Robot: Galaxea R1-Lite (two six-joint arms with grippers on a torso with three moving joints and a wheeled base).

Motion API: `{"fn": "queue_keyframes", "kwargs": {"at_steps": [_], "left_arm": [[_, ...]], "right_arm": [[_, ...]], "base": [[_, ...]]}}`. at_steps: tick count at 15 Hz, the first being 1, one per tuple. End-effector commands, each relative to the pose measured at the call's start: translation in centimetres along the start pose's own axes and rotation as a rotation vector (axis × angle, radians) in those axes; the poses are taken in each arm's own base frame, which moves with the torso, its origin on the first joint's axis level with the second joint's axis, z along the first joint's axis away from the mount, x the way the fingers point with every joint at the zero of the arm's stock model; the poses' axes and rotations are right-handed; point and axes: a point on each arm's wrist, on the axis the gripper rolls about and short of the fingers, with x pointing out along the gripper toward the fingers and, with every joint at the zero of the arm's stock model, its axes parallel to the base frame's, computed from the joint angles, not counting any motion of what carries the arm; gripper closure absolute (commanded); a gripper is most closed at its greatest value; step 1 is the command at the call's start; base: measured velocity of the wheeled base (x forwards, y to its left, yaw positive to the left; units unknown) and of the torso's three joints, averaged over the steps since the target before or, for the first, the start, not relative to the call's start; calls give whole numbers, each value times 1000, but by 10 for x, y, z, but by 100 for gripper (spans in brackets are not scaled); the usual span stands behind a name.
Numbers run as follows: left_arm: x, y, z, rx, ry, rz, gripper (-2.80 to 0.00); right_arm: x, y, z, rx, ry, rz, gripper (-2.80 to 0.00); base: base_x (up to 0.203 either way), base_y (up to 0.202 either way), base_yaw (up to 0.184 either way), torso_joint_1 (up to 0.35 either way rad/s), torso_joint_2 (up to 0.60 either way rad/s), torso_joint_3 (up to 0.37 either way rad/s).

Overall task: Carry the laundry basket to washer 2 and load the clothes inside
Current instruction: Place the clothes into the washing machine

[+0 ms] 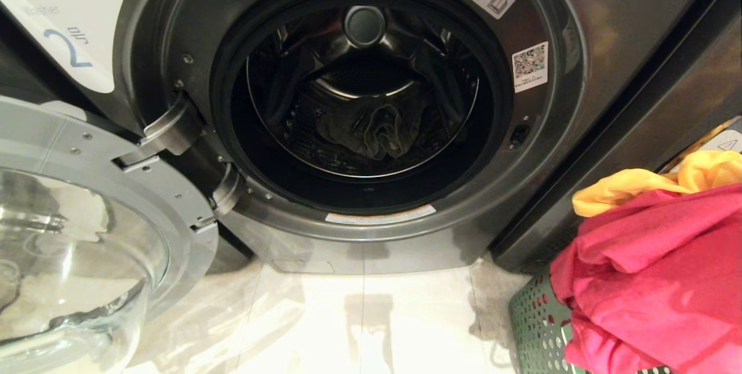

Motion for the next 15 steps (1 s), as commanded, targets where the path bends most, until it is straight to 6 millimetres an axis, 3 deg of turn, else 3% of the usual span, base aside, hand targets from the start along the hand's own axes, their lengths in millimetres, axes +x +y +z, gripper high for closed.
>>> {"fn": "queue_keyframes", "kwargs": {"at_steps": [1, 9, 15], "left_arm": [[2, 0, -11, -1, 41, 2, 0], [2, 0, -11, -1, 41, 2, 0], [2, 0, -11, -1, 41, 1, 0]], "right_arm": [[1, 1, 1, -5, -13, 22, 0], [8, -3, 1, 2, 26, -11, 0], [23, -19, -39, 167, 351, -220, 0]], "base": [[0, 0, 0, 0, 0, 0], [0, 0, 0, 0, 0, 0], [0, 0, 0, 0, 0, 0]]}}
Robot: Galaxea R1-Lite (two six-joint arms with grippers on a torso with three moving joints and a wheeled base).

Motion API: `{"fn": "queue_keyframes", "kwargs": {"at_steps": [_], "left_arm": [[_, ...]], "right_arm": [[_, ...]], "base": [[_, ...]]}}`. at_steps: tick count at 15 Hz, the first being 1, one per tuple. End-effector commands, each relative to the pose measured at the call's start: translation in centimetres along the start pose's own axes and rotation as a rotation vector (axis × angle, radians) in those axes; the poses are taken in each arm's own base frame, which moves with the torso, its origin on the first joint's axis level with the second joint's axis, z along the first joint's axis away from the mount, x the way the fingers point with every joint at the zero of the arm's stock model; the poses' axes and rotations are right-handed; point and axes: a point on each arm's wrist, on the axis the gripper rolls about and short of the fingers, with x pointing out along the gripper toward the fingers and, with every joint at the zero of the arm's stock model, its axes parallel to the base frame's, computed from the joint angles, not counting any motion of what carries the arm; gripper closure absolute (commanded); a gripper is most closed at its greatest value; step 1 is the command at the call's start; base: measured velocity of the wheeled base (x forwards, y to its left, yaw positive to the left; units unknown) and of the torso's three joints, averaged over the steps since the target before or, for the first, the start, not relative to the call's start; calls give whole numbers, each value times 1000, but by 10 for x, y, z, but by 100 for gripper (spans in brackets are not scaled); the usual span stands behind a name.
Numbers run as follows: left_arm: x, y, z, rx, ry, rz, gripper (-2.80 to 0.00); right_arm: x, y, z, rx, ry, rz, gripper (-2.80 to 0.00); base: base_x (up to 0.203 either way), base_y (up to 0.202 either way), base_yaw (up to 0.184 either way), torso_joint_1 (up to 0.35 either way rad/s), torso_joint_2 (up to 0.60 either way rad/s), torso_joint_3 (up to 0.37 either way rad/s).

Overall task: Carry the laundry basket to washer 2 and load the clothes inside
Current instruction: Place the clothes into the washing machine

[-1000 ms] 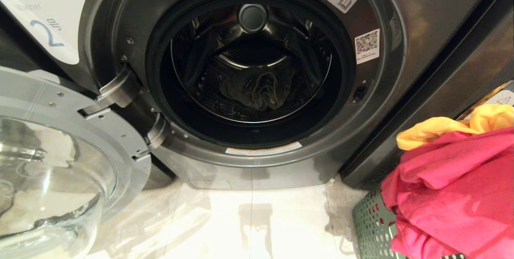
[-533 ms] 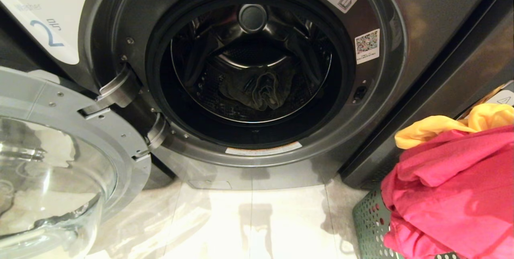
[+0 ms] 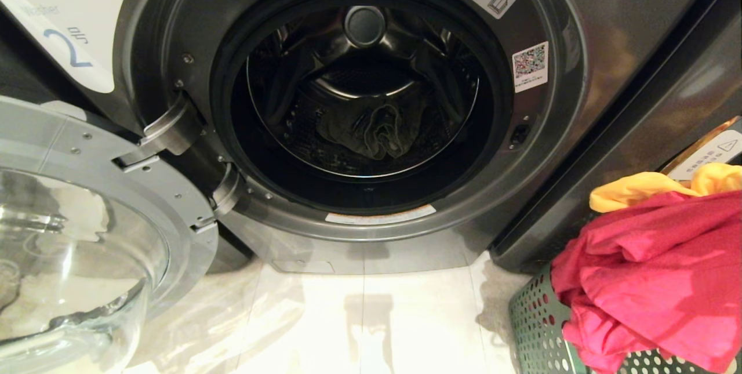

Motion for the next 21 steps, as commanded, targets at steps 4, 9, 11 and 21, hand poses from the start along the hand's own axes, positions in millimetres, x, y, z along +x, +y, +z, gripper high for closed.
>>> {"fn": "queue_keyframes", "kwargs": {"at_steps": [4, 9, 11, 21], "left_arm": [[2, 0, -11, -1, 41, 2, 0], [2, 0, -11, -1, 41, 2, 0], [2, 0, -11, -1, 41, 2, 0], [2, 0, -11, 1, 41, 2, 0]], "right_arm": [[22, 0, -57, 173, 340, -41, 0], [44, 4, -105, 264, 597, -27, 0], [54, 3, -124, 329, 702, -22, 0], [183, 0, -267, 534, 1063, 80, 0]], "base": [[0, 0, 0, 0, 0, 0], [0, 0, 0, 0, 0, 0], [0, 0, 0, 0, 0, 0], [0, 0, 0, 0, 0, 0]]}}
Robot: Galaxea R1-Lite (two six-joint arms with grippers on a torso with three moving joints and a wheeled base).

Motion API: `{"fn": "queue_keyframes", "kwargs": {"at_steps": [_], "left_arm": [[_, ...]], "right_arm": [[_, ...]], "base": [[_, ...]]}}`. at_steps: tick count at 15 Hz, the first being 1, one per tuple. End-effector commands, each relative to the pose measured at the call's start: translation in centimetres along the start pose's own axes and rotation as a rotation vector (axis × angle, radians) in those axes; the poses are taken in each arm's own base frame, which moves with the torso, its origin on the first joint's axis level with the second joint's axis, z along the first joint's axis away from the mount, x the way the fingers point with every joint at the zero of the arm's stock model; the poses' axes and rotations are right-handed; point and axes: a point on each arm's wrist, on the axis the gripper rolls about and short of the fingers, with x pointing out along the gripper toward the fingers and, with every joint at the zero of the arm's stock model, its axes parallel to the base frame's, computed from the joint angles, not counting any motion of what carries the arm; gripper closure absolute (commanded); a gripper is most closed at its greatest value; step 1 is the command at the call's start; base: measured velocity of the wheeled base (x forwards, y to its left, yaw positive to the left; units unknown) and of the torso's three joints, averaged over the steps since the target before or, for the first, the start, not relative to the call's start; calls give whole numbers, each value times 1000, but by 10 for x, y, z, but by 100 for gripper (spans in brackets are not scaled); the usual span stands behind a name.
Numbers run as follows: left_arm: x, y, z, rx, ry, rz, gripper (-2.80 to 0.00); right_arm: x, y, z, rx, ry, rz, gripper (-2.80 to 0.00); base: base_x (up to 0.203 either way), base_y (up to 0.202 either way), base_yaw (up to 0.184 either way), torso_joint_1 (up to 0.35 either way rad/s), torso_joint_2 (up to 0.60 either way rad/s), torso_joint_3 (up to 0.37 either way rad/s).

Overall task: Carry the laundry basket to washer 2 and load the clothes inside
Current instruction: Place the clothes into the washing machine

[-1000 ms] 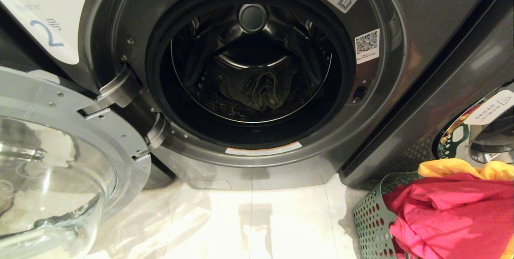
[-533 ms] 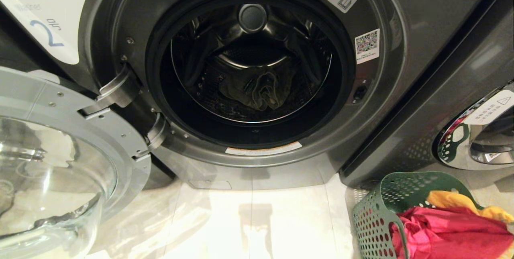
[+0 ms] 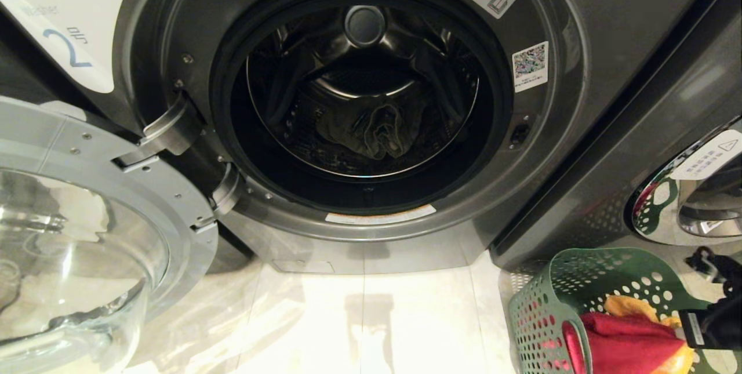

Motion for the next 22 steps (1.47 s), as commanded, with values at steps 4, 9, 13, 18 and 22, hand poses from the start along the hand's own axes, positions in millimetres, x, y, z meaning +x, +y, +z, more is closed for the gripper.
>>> {"fn": "queue_keyframes", "kwargs": {"at_steps": [4, 9, 13, 18, 22], "left_arm": [[2, 0, -11, -1, 41, 2, 0], [2, 0, -11, -1, 41, 2, 0], [2, 0, -11, -1, 41, 2, 0], [2, 0, -11, 1, 41, 2, 0], [2, 0, -11, 1, 41, 2, 0]], "right_arm": [[141, -19, 6, -17, 156, 49, 0], [214, -1, -6, -121, 226, 113, 0], [238, 30, 6, -197, 199, 145, -280], [212, 24, 25, -189, 151, 80, -280], [174, 14, 36, -175, 108, 47, -280]], "base": [[0, 0, 0, 0, 0, 0], [0, 0, 0, 0, 0, 0], [0, 0, 0, 0, 0, 0], [0, 0, 0, 0, 0, 0], [0, 0, 0, 0, 0, 0]]}}
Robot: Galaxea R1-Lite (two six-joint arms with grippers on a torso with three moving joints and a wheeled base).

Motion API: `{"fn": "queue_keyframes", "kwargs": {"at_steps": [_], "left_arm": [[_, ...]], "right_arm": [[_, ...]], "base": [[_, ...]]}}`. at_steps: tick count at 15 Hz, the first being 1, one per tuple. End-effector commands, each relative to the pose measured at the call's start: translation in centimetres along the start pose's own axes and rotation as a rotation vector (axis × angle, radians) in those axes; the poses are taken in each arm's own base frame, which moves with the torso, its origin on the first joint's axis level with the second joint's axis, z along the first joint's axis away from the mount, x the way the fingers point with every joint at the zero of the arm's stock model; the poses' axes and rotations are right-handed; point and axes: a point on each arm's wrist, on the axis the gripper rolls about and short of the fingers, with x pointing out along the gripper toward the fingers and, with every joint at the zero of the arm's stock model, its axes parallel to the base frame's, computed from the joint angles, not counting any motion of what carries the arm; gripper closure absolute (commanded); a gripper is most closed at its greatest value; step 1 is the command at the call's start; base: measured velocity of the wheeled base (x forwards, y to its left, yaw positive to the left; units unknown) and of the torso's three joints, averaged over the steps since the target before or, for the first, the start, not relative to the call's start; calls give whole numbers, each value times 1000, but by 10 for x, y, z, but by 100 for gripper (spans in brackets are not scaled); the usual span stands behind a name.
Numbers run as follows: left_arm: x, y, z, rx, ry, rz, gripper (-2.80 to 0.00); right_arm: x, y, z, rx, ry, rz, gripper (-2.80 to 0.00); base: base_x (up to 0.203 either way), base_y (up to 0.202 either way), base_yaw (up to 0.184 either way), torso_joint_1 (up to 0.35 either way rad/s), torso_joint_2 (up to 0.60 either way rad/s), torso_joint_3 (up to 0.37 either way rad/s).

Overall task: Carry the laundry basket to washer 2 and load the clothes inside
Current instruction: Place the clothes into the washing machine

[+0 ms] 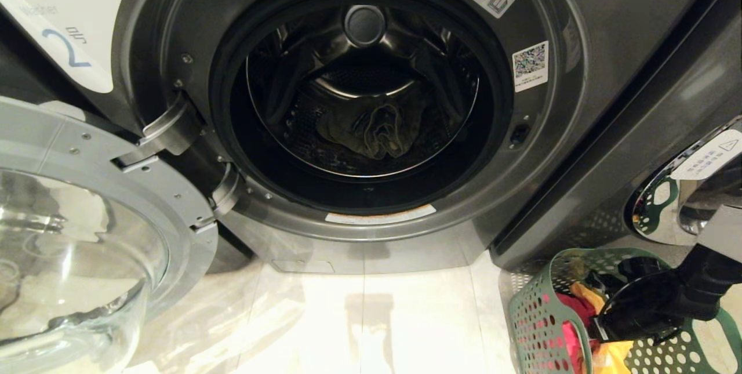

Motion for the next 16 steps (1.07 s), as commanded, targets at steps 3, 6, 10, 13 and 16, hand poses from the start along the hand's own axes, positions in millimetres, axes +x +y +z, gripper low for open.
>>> {"fn": "queue_keyframes", "kwargs": {"at_steps": [3, 6, 10, 13, 16], "left_arm": [[2, 0, -11, 0, 41, 2, 0], [2, 0, -11, -1, 41, 2, 0], [2, 0, -11, 1, 41, 2, 0], [2, 0, -11, 0, 41, 2, 0], [2, 0, -11, -1, 41, 2, 0]], "right_arm": [[-46, 1, 1, 3, -44, -18, -280], [-45, 7, -15, 9, 13, -26, -280], [-16, 6, -17, 162, 43, -28, -280], [-1, 1, -7, 285, 23, -46, -280], [2, 3, 0, 404, 7, -14, -280]], "base": [[0, 0, 0, 0, 0, 0], [0, 0, 0, 0, 0, 0], [0, 0, 0, 0, 0, 0], [0, 0, 0, 0, 0, 0], [0, 0, 0, 0, 0, 0]]}}
